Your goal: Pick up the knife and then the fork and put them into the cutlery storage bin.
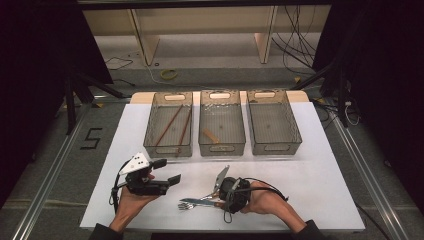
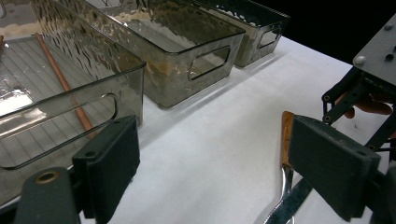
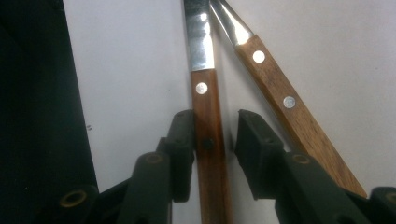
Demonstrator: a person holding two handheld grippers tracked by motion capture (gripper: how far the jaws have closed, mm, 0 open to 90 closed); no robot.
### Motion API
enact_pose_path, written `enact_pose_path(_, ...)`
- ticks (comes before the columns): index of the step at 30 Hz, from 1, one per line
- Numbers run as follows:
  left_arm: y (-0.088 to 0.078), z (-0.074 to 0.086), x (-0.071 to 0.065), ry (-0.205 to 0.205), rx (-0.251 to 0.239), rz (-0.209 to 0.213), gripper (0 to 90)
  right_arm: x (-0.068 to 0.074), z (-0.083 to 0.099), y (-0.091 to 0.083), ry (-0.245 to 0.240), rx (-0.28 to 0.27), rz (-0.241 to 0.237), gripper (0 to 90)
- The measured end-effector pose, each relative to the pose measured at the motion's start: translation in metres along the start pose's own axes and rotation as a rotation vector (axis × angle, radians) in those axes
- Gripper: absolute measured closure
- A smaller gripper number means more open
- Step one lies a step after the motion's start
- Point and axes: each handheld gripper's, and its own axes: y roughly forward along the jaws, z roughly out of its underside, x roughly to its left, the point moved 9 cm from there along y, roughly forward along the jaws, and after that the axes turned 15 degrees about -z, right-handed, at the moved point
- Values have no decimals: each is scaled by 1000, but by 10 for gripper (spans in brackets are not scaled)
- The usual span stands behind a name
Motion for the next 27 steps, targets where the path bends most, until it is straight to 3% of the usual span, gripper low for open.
enact_pose_path(2, 0, 0, -1, 3, 1, 1, 161, 1, -1, 0, 11, -5, -4, 694)
enact_pose_path(11, 0, 0, 0, 4, 2, 1, 161, 2, -1, 1, -28, 20, -8, 764)
enact_pose_path(14, 0, 0, -1, 5, 1, 3, 161, 3, -1, 0, -14, 15, -15, 770)
enact_pose_path(22, 0, 0, 0, 6, 0, 1, 161, 0, -2, -9, -2, -34, -15, 773)
enact_pose_path(27, -1, 0, 0, 3, -3, 0, 161, -5, -4, -28, 10, -117, 8, 773)
